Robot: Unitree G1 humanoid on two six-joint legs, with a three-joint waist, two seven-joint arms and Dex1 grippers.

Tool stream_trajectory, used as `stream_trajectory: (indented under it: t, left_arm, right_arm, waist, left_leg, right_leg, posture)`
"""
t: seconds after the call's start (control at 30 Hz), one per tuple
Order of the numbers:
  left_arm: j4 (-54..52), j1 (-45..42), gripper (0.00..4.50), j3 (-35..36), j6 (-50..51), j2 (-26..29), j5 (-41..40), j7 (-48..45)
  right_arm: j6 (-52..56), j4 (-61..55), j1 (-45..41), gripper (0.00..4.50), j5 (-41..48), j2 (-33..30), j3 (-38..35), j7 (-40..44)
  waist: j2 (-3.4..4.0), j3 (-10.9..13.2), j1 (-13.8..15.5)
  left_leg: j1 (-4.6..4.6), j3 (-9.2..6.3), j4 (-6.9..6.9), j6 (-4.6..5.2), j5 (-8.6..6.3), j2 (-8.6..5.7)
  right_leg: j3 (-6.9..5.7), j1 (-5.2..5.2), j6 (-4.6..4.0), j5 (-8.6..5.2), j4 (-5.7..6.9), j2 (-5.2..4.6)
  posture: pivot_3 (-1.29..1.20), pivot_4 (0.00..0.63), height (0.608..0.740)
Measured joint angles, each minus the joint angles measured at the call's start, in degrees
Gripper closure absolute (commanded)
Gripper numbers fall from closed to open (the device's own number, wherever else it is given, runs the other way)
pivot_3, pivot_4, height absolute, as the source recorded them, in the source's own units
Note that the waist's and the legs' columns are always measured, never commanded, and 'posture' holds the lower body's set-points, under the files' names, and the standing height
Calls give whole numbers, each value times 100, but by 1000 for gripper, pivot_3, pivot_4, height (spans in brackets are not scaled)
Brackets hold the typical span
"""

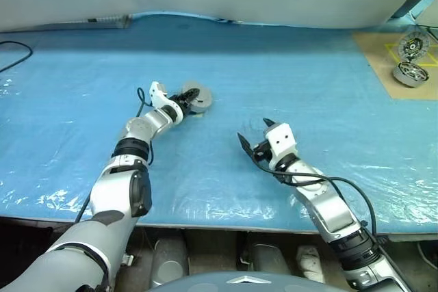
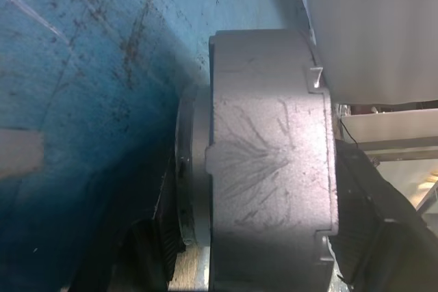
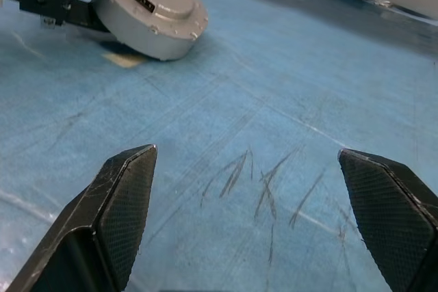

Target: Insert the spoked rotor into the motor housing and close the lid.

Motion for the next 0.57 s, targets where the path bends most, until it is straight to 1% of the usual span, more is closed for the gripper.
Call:
stream_trajectory:
  t: [0.07,0.1,0.13,0.2,0.23,0.3,0.43,0.53,0.57]
  left_arm:
    - [201,-98,1375,33,-94,21,155,-27]
    - [264,-107,1158,39,-109,49,252,-24]
    - [322,-87,835,56,-91,92,313,-58]
    - [274,-68,132,85,-1,164,368,-158]
    - [129,11,39,58,75,219,426,-202]
    - [-229,256,39,-73,234,349,575,-285]
    - [-1449,1073,39,-691,561,713,1024,-572]
    - [-3254,2283,39,-1659,551,1293,1626,-1052]
    - [-3814,2716,39,-1867,433,1464,1805,-1174]
  right_arm:
    - [-28,10,21,0,-66,80,-5,54]
    - [-29,10,43,0,-95,107,-12,96]
    - [-29,10,77,0,-138,131,-36,120]
    - [-23,11,109,0,-191,164,-75,184]
    - [-10,11,115,0,-191,203,-101,248]
    - [49,11,132,0,-187,273,-153,375]
    - [303,6,154,0,-51,422,-289,621]
    - [516,-61,183,0,122,482,-364,893]
    - [584,-86,211,0,181,481,-423,970]
  waist:
    - [0,0,-5]
    - [0,0,-13]
    - [0,0,-14]
    - [-1,-1,-15]
    - [-1,-3,-30]
    - [0,-8,-93]
    - [4,-14,-207]
    - [22,-42,-333]
    - [30,-50,-347]
  left_leg:
    - [15,0,0,1,0,1]
    - [32,1,-2,1,-1,3]
    - [52,3,-4,2,-1,3]
    - [66,4,-4,2,-1,8]
    - [77,6,-4,3,-1,9]
    - [102,11,-5,3,-2,13]
    - [171,35,-25,7,-4,23]
    - [205,56,-60,13,-8,28]
    - [210,57,-73,14,-8,28]
  right_leg:
    - [0,29,-2,0,-1,-1]
    - [1,51,-2,-2,-4,0]
    - [3,66,-2,-5,-5,-1]
    - [3,76,-12,-10,-3,0]
    - [6,82,-27,-17,-1,0]
    - [7,100,-40,-22,2,1]
    - [11,143,-33,-47,0,2]
    - [21,154,-47,-62,-3,2]
    - [21,155,-53,-70,-3,2]
  posture:
    - [0,150,740]
    - [0,150,740]
    - [0,150,740]
    - [0,150,740]
    - [0,150,740]
    - [0,150,740]
    - [0,150,740]
    - [0,150,740]
    - [0,150,740]
